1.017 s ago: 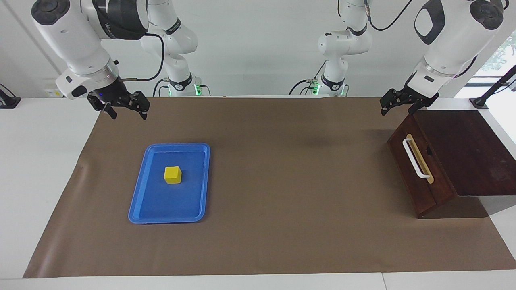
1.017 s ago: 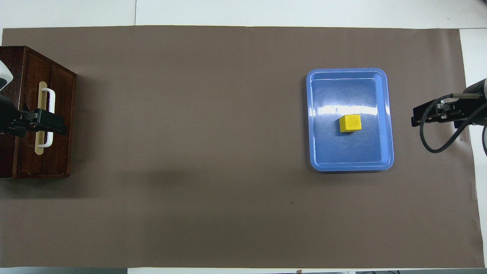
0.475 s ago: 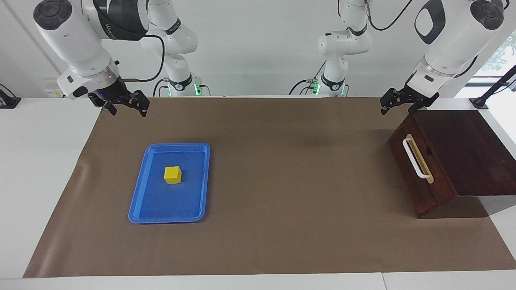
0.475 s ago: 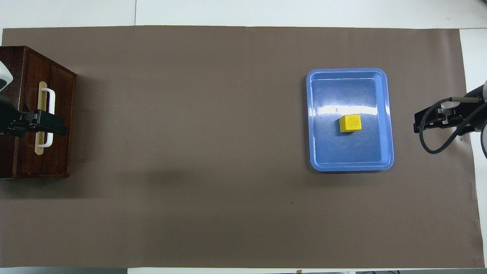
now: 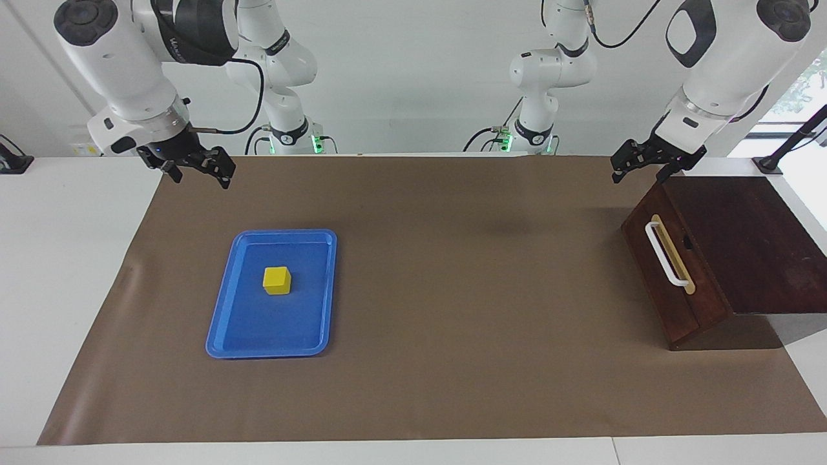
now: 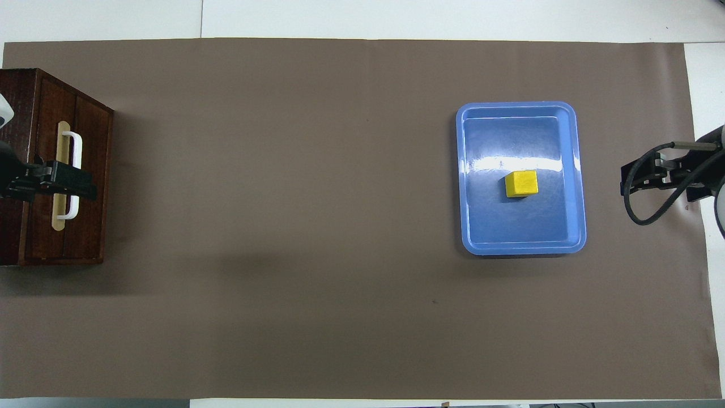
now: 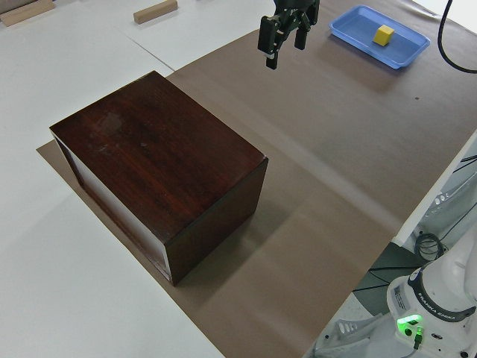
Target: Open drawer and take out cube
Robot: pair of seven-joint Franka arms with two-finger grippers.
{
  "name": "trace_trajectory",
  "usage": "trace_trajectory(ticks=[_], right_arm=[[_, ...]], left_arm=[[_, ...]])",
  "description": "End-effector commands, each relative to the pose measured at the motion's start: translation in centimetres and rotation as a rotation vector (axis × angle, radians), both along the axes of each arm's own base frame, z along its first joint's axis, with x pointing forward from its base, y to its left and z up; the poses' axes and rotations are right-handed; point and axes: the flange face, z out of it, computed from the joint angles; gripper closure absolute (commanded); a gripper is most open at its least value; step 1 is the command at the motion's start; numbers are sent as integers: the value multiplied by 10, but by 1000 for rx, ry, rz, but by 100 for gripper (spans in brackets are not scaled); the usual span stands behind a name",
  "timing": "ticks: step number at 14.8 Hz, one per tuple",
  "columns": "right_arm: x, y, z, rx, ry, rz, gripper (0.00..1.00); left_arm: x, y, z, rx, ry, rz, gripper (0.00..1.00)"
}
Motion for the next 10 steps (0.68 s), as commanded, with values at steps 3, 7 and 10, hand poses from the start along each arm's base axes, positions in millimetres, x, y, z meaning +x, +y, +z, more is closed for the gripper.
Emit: trace_trajectory(ticks=[3, 7, 10], right_arm=[[-1, 2, 3, 12, -1, 104, 0], [-1, 4, 3, 17, -1, 111, 0], [2, 8, 4, 57, -21, 132, 0]], left_arm=[[1, 2, 4, -18, -9, -7, 0], [1, 1, 4, -18, -10, -8, 0], [1, 1, 4, -19, -12, -10, 0]])
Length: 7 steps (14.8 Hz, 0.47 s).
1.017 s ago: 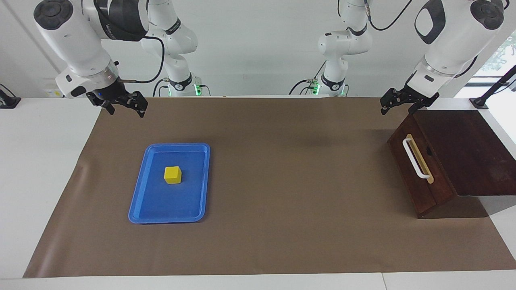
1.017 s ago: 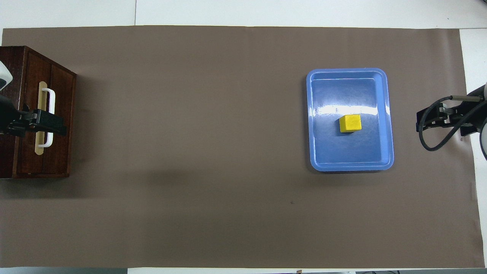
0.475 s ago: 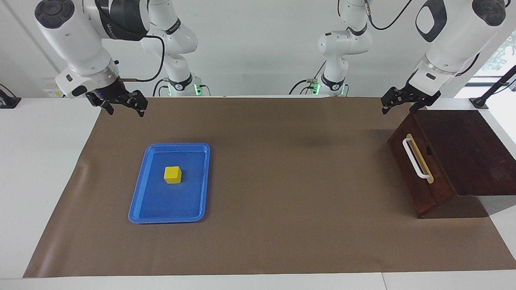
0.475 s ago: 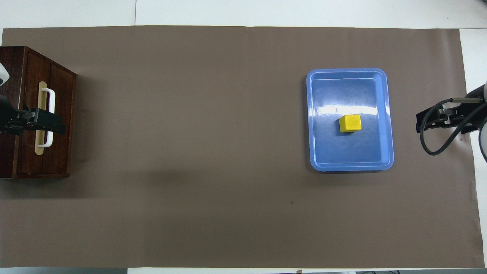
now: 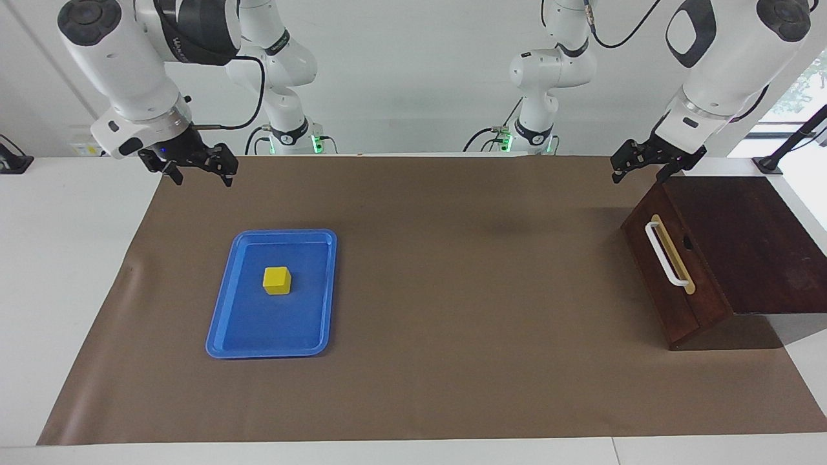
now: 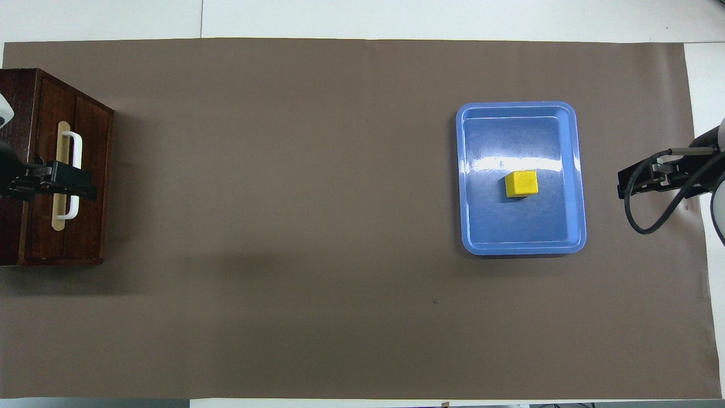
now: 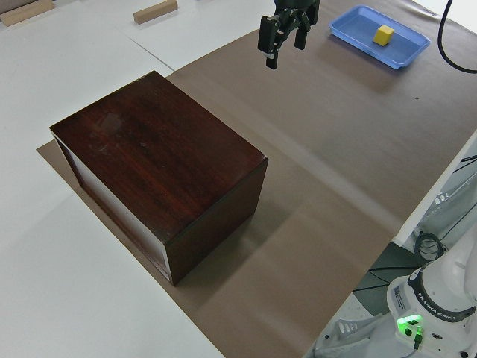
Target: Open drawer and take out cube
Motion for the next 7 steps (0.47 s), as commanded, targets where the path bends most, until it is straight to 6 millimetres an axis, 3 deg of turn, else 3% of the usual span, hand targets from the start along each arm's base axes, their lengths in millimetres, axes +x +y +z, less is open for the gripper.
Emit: trace_trajectory(ticks=[1, 7], right_arm=[[1, 2, 4, 37, -20, 37, 0], [1, 2, 4, 36, -20, 31, 0]], left_arm=[[1, 1, 3, -18, -10, -9, 0], [0, -2, 2, -18, -7, -14, 0]])
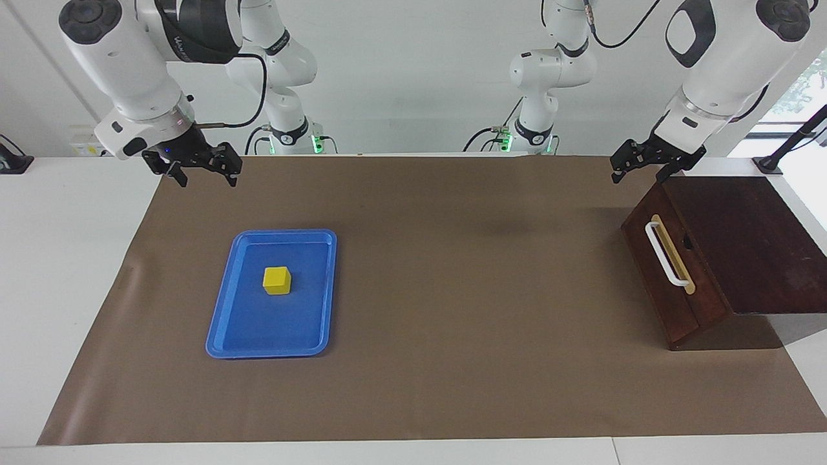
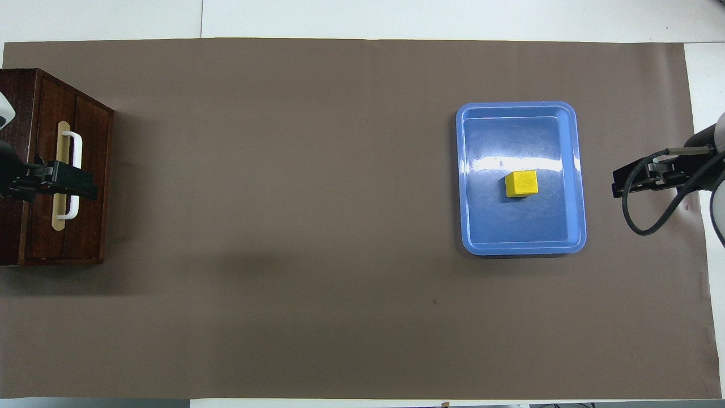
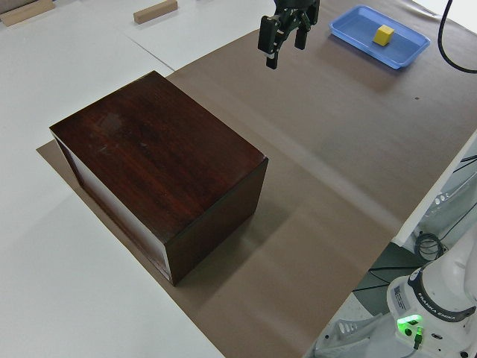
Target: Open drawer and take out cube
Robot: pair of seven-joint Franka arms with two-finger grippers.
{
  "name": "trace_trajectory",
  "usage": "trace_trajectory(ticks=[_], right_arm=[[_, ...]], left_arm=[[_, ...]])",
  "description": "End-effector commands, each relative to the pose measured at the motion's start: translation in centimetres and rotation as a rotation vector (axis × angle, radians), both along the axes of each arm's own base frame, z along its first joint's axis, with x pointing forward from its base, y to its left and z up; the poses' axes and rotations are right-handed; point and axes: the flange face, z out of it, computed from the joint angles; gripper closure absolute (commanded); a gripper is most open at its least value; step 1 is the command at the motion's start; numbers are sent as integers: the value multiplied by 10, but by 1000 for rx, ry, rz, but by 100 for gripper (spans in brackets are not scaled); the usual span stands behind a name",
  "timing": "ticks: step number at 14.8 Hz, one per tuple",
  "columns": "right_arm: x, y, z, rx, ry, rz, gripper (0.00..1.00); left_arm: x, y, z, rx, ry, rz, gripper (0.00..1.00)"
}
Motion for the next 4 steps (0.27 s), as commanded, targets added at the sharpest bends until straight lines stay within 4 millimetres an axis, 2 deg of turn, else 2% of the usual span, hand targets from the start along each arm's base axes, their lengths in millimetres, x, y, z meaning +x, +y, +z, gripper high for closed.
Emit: trace_trajectory(ticks=[1, 4], right_arm=[[0, 0, 3, 21, -14, 20, 0], [1, 0, 4, 21, -17, 19, 0]], left_arm=[[0, 0, 2, -18, -7, -9, 0], [0, -2, 2, -18, -7, -13, 0]])
